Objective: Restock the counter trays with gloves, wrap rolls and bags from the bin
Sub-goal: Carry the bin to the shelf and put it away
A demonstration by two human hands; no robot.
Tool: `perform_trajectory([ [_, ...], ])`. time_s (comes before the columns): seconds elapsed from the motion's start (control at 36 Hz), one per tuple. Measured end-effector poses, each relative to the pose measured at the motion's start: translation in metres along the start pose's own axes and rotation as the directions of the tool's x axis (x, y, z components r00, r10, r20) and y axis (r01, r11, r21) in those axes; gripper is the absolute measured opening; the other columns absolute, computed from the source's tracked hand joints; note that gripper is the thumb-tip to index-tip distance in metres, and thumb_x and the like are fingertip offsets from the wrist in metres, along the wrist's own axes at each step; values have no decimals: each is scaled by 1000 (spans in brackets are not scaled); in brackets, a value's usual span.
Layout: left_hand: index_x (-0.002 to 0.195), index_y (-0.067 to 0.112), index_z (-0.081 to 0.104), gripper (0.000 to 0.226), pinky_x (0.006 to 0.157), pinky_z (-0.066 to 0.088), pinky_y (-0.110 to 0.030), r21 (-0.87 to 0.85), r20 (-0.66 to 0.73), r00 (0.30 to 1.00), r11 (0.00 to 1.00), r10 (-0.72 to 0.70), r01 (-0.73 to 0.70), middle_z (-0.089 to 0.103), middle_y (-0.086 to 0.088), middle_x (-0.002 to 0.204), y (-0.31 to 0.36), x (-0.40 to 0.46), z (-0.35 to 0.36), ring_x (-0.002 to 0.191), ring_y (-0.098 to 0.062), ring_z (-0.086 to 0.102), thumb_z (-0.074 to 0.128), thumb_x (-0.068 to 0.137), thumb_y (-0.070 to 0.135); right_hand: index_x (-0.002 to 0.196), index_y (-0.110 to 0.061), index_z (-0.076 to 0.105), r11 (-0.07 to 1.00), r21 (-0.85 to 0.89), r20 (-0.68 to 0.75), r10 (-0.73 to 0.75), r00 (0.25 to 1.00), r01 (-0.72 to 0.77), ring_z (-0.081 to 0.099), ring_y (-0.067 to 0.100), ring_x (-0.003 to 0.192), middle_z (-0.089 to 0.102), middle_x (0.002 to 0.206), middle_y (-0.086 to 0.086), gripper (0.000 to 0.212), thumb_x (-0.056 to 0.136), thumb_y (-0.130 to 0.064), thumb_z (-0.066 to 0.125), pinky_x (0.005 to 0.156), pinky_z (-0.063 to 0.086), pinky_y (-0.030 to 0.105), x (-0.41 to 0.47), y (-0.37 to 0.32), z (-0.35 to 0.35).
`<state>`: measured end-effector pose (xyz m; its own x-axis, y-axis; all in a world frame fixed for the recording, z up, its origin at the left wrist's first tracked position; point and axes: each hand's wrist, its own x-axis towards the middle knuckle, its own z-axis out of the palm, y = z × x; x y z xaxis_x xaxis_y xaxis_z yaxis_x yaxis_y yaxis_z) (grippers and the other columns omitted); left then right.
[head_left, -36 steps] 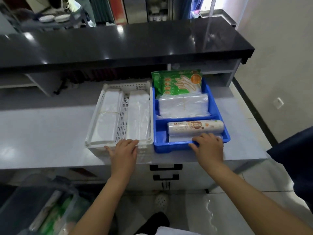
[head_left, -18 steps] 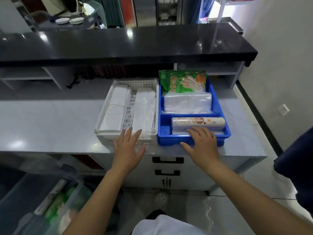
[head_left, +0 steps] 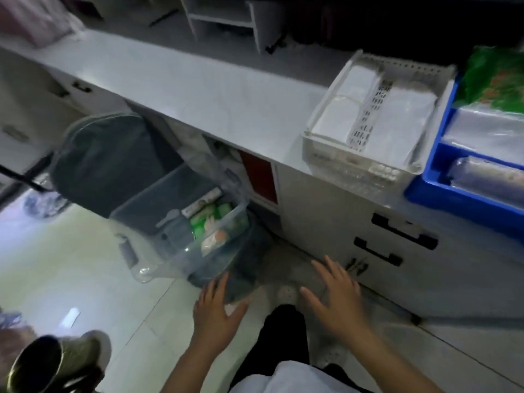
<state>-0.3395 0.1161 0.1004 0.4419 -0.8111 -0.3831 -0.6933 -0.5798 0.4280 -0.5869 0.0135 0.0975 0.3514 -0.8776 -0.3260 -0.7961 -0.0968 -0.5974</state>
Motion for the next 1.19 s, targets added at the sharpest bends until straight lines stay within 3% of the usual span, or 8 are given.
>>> perform_trajectory([
  [0.14, 155, 28, 20, 83, 119, 21, -41, -245, 14, 959, 929, -284, 278, 15, -6, 164, -63, 5, -12, 150, -24, 17, 61, 88, 55, 147, -35, 32, 999, -42, 108, 9, 994, -5, 13, 14, 148, 15, 162, -6, 64, 90, -61, 48, 118, 15, 42, 17, -35, 9],
  [0.25, 156, 26, 18, 85, 120, 20, -44, -389, 40, 910, 833, -412, 394, 15, -5, 164, -103, 36, -26, 150, -24, 15, 62, 88, 53, 148, -31, 34, 996, -91, 193, 24, 981, -6, 19, 17, 147, 18, 162, -3, 63, 92, -53, 52, 116, 23, 44, 47, -72, 13],
  [0.47, 154, 20, 25, 82, 116, 30, -46, -637, 15, 823, 629, -568, 446, 29, -7, 159, -184, 124, -81, 143, -27, 31, 70, 87, 36, 150, -25, 28, 976, -215, 351, 35, 936, 44, 18, 20, 148, 14, 163, 1, 61, 96, -45, 50, 115, 26, 46, 130, -182, 49],
  [0.61, 155, 17, 22, 90, 114, 32, -50, -663, -14, 735, 557, -677, 500, 27, -14, 158, -248, 186, -117, 141, -34, 34, 76, 84, 30, 147, -20, 38, 979, -194, 335, 11, 942, 58, 23, 18, 147, 28, 158, 3, 61, 93, -39, 59, 115, 27, 39, 170, -224, 85],
  [0.86, 154, 10, 15, 101, 111, 36, -43, -774, 241, 661, 269, -711, 573, 35, -19, 153, -313, 271, -132, 134, -35, 43, 81, 79, 23, 145, -18, 41, 971, -239, 330, 80, 940, 1, 24, 20, 146, 32, 157, 6, 62, 91, -40, 61, 115, 30, 42, 206, -225, 101],
  [0.94, 150, 7, 28, 88, 102, 45, -40, -768, 234, 656, 278, -718, 577, 46, -19, 146, -317, 287, -125, 122, -35, 54, 79, 79, 18, 144, -12, 42, 972, -234, 321, 85, 943, -8, 34, 24, 141, 37, 153, 11, 61, 90, -31, 64, 113, 30, 32, 227, -221, 93],
  [1.03, 146, 9, 36, 82, 92, 49, -38, -759, 178, 611, 288, -771, 584, 49, -19, 140, -315, 291, -125, 118, -36, 56, 79, 76, 11, 136, -6, 51, 976, -216, 286, 45, 957, 19, 51, 28, 124, 52, 138, 16, 55, 86, -18, 70, 95, 30, 11, 258, -223, 90],
  [1.19, 124, 3, 62, 47, 73, 50, -33, -660, 62, 655, 462, -753, 593, 68, -17, 115, -305, 279, -129, 87, -28, 61, 71, 78, 1, 136, -5, 50, 991, -49, 271, 133, 953, -125, 55, 32, 120, 57, 131, 18, 59, 83, -19, 72, 98, 46, 37, 344, -231, 103],
])
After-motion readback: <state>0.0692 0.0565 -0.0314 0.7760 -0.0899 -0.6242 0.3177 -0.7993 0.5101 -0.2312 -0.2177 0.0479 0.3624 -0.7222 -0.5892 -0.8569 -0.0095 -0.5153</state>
